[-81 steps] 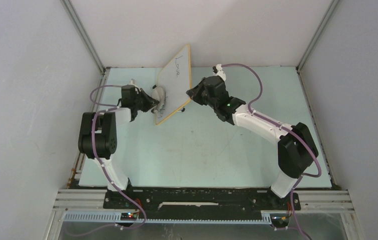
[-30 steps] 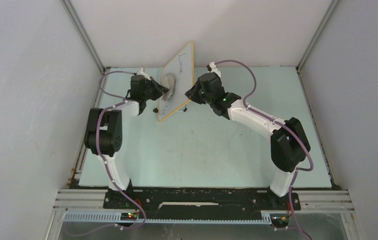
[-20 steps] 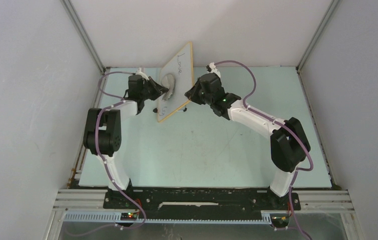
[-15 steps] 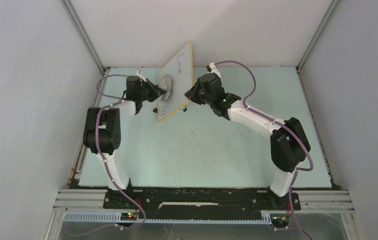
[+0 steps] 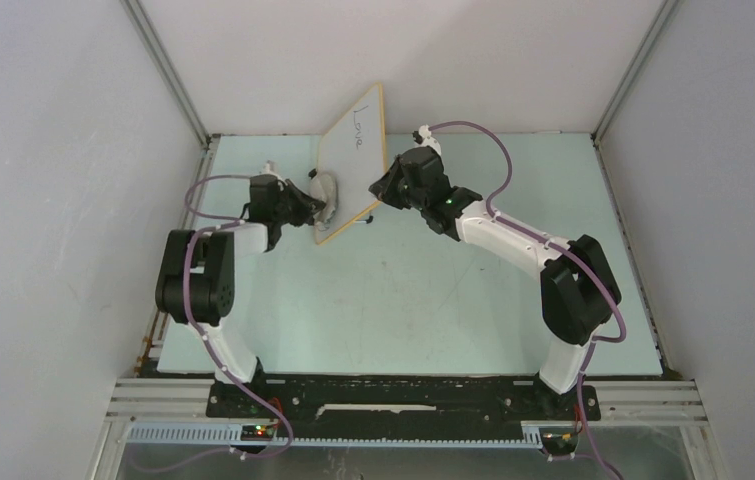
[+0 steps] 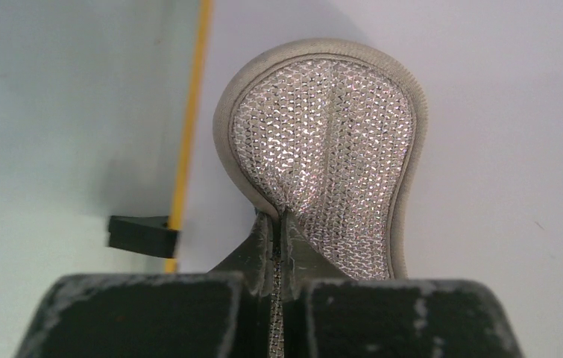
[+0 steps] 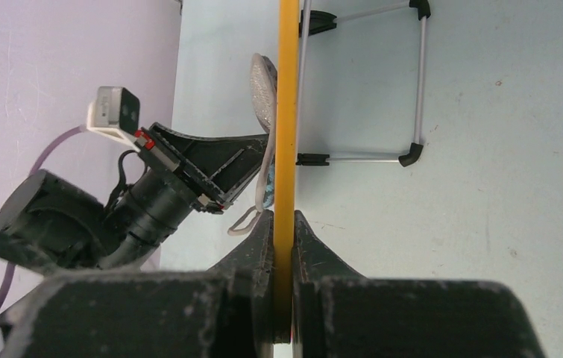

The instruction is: Erase the whiteboard

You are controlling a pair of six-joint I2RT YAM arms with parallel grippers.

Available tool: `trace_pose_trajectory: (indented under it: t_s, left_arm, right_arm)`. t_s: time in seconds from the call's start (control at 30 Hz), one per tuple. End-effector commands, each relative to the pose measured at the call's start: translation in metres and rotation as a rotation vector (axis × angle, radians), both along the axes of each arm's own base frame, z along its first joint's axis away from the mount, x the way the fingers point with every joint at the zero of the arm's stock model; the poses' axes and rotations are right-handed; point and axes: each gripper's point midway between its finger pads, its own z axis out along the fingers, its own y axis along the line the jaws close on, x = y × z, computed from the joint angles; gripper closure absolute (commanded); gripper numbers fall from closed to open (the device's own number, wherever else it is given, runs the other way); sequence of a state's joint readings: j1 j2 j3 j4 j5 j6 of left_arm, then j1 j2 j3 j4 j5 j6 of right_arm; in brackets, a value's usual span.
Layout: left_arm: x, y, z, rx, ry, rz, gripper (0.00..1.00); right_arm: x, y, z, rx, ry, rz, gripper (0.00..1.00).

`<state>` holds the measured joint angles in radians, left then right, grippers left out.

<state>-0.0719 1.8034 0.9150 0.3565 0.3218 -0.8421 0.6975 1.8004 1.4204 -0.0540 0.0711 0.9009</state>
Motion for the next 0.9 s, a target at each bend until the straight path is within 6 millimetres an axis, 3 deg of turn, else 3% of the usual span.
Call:
trace_pose_trajectory:
  t_s: [0.0, 0.03, 0.13, 0.43, 0.67, 0.87]
  left_arm:
    - [-0.027, -0.074, 0.061, -0.013, -0.208, -0.254, 1.0]
    - [-0.03, -0.079, 0.071, -0.017, -0.246, -0.272, 1.0]
    - [-0.034, -0.076, 0.07, -0.03, -0.239, -0.252, 1.0]
    - [-0.036, -0.027, 0.0, -0.107, 0.037, -0.01, 1.0]
    - [-0.045, -0.001, -0.02, -0.127, 0.096, 0.07, 1.0]
    - [-0.039, 0.008, -0.039, -0.178, 0.161, 0.077, 1.0]
  right_arm:
    - [-0.024, 0.034, 0.047, 0.129, -0.09, 0.155, 1.0]
    - [-0.024, 0.034, 0.047, 0.13, -0.09, 0.155, 1.0]
    - [-0.025, 0.033, 0.046, 0.132, -0.089, 0.153, 1.0]
    - [-0.026, 0.033, 0.043, 0.147, -0.081, 0.153, 1.0]
    - [-0.027, 0.031, 0.045, 0.153, -0.077, 0.149, 1.0]
    - [-0.028, 0.03, 0.047, 0.158, -0.076, 0.15, 1.0]
